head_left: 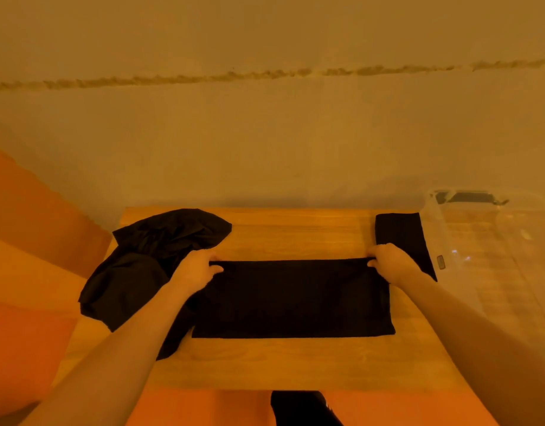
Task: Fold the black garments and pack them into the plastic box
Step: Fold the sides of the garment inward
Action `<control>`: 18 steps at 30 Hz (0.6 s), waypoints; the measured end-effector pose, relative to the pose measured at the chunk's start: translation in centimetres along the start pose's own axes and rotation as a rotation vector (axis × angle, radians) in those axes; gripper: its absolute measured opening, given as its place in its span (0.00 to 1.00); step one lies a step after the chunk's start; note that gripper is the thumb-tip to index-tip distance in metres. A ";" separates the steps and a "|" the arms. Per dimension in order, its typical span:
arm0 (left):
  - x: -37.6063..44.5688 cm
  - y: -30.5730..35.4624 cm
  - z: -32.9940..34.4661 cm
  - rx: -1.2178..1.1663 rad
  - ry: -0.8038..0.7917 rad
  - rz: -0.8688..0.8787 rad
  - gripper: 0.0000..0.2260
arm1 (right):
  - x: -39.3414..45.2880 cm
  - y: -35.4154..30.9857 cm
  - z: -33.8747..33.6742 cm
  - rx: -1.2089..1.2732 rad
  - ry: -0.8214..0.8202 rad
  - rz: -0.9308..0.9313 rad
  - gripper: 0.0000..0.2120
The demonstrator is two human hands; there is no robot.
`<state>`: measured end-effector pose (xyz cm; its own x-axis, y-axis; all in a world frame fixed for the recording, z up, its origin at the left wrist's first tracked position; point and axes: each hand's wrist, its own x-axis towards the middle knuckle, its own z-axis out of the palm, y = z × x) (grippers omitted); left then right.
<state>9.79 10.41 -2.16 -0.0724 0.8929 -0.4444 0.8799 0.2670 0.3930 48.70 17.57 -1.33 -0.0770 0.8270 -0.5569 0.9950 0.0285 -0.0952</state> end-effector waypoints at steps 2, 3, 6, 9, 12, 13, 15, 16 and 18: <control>0.2 -0.2 0.9 0.176 0.313 -0.009 0.14 | 0.3 -0.6 0.6 -0.114 0.154 0.022 0.14; -0.1 -0.1 1.4 0.231 0.430 0.001 0.13 | 0.2 -0.9 1.2 -0.162 0.242 0.005 0.16; -2.4 1.8 4.9 0.266 0.435 0.089 0.15 | -0.6 -2.8 4.4 -0.113 0.337 -0.194 0.23; -4.4 2.9 10.3 0.365 0.199 0.120 0.23 | -1.1 -4.6 8.5 -0.092 0.259 -0.396 0.27; -5.3 2.1 12.9 0.359 0.038 0.000 0.33 | -2.0 -3.4 11.0 -0.179 0.299 -0.328 0.28; -5.2 1.7 12.8 0.363 0.037 -0.015 0.33 | -2.4 -2.5 11.6 -0.183 0.298 -0.297 0.33; -4.1 1.2 12.5 0.398 0.046 0.013 0.31 | -3.5 -0.4 12.8 -0.182 0.267 -0.228 0.37; -3.5 1.3 12.1 0.412 0.052 0.065 0.30 | -4.3 0.4 13.4 -0.146 0.274 -0.174 0.34; -1.8 1.9 10.1 0.461 0.035 0.195 0.27 | -6.1 0.6 14.4 -0.061 0.221 -0.055 0.31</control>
<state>16.38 5.65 -8.74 0.1057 0.9240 -0.3674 0.9940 -0.0874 0.0662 48.86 4.47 -9.83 -0.1218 0.9260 -0.3572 0.9923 0.1050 -0.0661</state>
